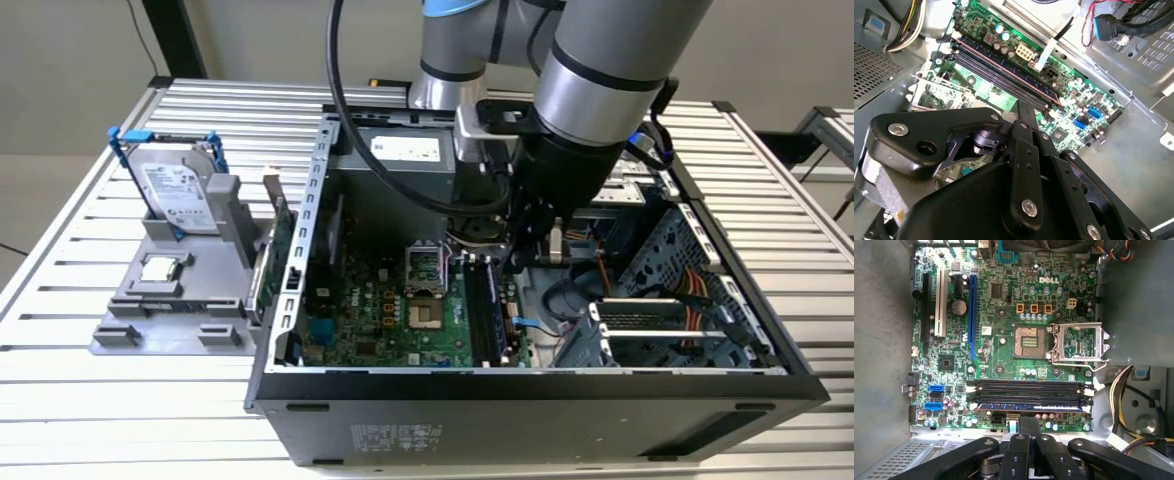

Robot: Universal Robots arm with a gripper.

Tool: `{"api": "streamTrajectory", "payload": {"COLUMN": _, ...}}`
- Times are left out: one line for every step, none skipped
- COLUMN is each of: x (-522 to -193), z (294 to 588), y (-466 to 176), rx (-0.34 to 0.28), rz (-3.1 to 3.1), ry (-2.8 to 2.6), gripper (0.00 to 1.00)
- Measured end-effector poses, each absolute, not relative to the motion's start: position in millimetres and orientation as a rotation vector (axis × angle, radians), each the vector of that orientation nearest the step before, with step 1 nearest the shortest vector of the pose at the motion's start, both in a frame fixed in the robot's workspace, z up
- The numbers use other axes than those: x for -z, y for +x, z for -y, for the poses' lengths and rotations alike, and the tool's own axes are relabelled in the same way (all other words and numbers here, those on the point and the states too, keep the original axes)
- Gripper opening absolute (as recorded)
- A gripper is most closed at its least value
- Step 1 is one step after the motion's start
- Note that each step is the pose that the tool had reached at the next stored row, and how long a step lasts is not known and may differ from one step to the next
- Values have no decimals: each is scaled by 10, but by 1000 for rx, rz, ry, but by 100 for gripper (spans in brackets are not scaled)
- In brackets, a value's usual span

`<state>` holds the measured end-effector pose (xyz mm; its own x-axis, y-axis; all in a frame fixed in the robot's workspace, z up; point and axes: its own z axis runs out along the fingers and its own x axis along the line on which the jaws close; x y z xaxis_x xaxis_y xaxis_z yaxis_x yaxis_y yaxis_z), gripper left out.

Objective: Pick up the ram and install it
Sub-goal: 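Press down the ram until it locks into place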

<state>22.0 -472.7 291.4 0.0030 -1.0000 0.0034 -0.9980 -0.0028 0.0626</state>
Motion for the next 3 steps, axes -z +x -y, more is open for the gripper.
{"api": "streamTrajectory", "payload": {"x": -2915, "z": 4727, "y": 220, "rx": 65, "rz": 2185, "ry": 2191, "gripper": 0}}
{"api": "streamTrajectory", "payload": {"x": -2915, "z": 4727, "y": 220, "rx": 65, "rz": 2185, "ry": 2191, "gripper": 0}}
{"api": "streamTrajectory", "payload": {"x": -2915, "z": 4727, "y": 220, "rx": 65, "rz": 2185, "ry": 2191, "gripper": 0}}
